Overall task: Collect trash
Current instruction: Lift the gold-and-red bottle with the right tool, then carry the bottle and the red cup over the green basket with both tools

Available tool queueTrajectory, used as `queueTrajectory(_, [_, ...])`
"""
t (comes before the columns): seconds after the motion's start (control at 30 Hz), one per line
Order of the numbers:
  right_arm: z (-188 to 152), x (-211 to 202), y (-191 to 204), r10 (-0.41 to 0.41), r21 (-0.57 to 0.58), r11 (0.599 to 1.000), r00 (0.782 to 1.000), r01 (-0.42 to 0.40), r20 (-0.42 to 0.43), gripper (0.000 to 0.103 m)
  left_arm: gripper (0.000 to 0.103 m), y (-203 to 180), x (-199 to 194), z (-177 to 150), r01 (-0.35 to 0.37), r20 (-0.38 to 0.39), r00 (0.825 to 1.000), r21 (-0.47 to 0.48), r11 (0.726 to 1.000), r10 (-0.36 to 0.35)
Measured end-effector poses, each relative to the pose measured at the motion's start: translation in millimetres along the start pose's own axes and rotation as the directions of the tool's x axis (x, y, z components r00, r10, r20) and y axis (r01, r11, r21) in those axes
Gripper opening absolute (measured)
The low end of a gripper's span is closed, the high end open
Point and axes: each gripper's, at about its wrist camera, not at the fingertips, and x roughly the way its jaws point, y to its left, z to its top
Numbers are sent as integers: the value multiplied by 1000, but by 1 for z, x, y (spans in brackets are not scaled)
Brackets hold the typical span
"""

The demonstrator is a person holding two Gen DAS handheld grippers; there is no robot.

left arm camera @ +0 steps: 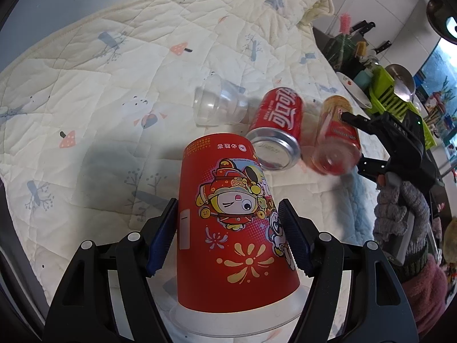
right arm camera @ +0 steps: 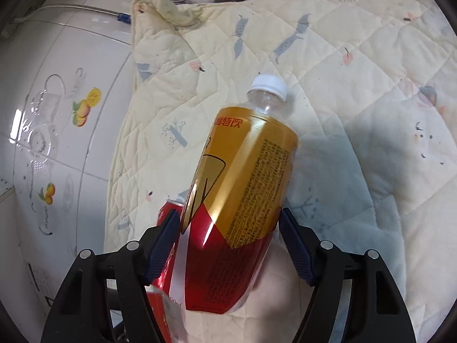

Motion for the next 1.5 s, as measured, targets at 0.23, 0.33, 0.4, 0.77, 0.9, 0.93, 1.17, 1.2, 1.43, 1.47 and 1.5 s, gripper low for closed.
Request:
queueTrajectory(0.23, [-11, -25, 1, -8, -53, 999, 1000, 7, -21, 64, 69, -20, -9, -1, 20, 13, 1000, 23, 1000, -21])
queueTrajectory(0.33, [-18, -22, 1, -46, -99, 994, 996, 38, -72, 64, 69, -27, -11, -2, 25, 14, 1000, 37, 999, -25])
queueTrajectory(0.4, [-21, -18, 4, -76, -132, 989, 993, 63, -90, 65, 69, -29, -10, -3, 23, 11, 1000, 40, 999, -23])
queueTrajectory(0.77, [-15, 17, 20, -207, -238, 956, 967, 169, -147, 70, 69, -22, -1, -4, 23, -10, 1000, 25, 999, -23])
queueTrajectory(0.9, [-21, 16, 27, -214, -276, 946, 967, 170, -139, 66, 69, -23, -2, -5, 29, -10, 1000, 27, 999, -29])
queueTrajectory(0.93, [-24, 13, 28, -214, -284, 944, 968, 170, -130, 66, 69, -25, -3, -5, 33, -8, 999, 31, 999, -33])
queueTrajectory(1.17, [-38, -25, 24, -192, -290, 944, 977, 158, -94, 64, 69, -45, -7, -5, 69, 1, 998, 58, 996, -69])
queueTrajectory(1.2, [-40, -33, 22, -186, -287, 946, 979, 153, -90, 64, 69, -49, -7, -5, 76, 0, 997, 63, 995, -76])
queueTrajectory(1.43, [-47, -90, 13, -162, -286, 946, 987, 151, -14, 64, 69, -94, -6, -8, 126, -15, 992, 132, 983, -126])
queueTrajectory(1.47, [-48, -99, 11, -161, -286, 946, 987, 153, -4, 64, 69, -100, -5, -8, 134, -18, 991, 140, 981, -133])
queueTrajectory(1.5, [-48, -111, 6, -163, -284, 946, 987, 159, 12, 64, 69, -109, -4, -8, 146, -22, 989, 154, 977, -144])
